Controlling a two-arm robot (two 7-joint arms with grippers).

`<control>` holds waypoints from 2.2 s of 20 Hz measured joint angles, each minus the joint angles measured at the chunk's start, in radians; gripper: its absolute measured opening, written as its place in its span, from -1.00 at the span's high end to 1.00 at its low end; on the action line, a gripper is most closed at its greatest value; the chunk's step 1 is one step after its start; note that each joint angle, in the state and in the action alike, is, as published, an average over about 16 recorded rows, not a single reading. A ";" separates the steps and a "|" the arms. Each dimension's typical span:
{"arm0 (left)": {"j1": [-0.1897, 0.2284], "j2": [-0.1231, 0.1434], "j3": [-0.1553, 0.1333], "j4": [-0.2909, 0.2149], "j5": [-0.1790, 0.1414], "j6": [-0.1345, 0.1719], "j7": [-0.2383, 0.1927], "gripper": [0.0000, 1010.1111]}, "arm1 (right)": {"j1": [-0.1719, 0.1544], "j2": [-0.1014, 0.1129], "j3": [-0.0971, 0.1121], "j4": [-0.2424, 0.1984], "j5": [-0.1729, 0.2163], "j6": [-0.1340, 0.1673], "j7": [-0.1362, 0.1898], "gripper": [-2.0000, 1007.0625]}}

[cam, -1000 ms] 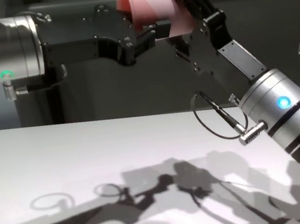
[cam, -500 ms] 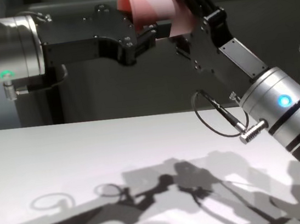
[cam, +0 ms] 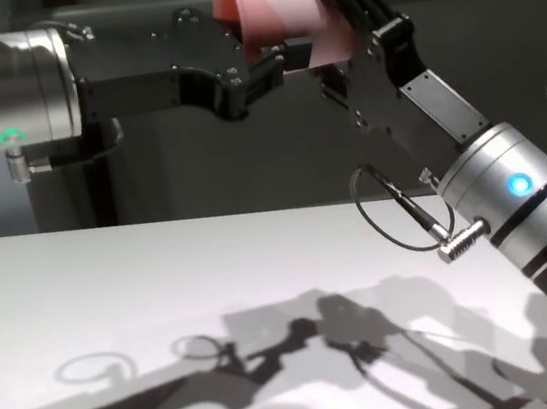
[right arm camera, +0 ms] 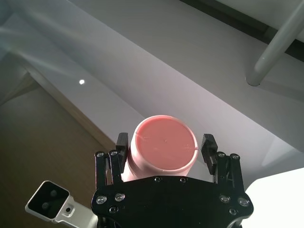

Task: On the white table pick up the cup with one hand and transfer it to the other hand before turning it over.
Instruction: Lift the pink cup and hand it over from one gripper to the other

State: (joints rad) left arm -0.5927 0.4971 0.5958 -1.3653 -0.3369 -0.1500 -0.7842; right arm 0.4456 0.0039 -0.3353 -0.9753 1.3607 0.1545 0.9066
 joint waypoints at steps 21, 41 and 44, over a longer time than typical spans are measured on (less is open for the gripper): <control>0.000 0.000 0.000 0.000 0.000 0.000 0.000 0.92 | -0.002 -0.001 0.002 -0.002 0.000 0.003 -0.003 -0.56; 0.000 0.000 0.000 -0.002 -0.001 -0.004 -0.001 0.21 | -0.003 -0.001 0.003 -0.002 -0.001 0.003 -0.008 -0.56; 0.002 0.002 0.001 -0.003 0.000 -0.009 -0.001 -0.01 | -0.003 -0.001 0.003 -0.002 -0.001 0.003 -0.007 -0.56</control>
State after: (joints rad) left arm -0.5909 0.4990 0.5970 -1.3683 -0.3374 -0.1592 -0.7850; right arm 0.4427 0.0026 -0.3326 -0.9771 1.3594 0.1575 0.8992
